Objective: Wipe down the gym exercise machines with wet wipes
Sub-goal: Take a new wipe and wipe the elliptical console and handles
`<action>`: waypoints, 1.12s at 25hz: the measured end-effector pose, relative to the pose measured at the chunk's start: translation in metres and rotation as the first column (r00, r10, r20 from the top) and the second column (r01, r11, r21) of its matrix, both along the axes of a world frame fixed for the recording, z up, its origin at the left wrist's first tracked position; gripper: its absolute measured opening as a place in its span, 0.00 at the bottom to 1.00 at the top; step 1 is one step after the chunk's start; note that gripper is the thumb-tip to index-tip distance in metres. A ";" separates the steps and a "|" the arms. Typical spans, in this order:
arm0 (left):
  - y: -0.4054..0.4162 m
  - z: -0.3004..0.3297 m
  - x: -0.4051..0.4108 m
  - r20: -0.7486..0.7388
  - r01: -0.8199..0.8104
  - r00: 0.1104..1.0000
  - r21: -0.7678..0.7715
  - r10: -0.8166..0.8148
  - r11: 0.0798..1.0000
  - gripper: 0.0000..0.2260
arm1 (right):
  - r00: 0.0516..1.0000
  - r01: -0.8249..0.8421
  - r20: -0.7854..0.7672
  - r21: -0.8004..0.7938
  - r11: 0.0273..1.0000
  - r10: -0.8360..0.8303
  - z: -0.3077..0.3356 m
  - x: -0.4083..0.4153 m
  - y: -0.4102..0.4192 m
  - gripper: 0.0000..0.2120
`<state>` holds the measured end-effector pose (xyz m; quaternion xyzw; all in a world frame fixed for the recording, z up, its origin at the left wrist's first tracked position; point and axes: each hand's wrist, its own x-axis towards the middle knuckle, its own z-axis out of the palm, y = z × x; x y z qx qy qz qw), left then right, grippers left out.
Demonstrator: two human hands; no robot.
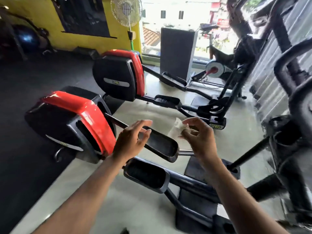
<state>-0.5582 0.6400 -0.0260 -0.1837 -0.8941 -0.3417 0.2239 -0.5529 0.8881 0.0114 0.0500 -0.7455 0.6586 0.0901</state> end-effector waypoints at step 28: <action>0.456 0.216 -0.294 -0.398 0.822 0.398 -0.246 -0.826 0.514 0.36 | 0.134 0.990 -0.671 0.127 0.064 -0.730 0.135 -0.002 0.137 0.13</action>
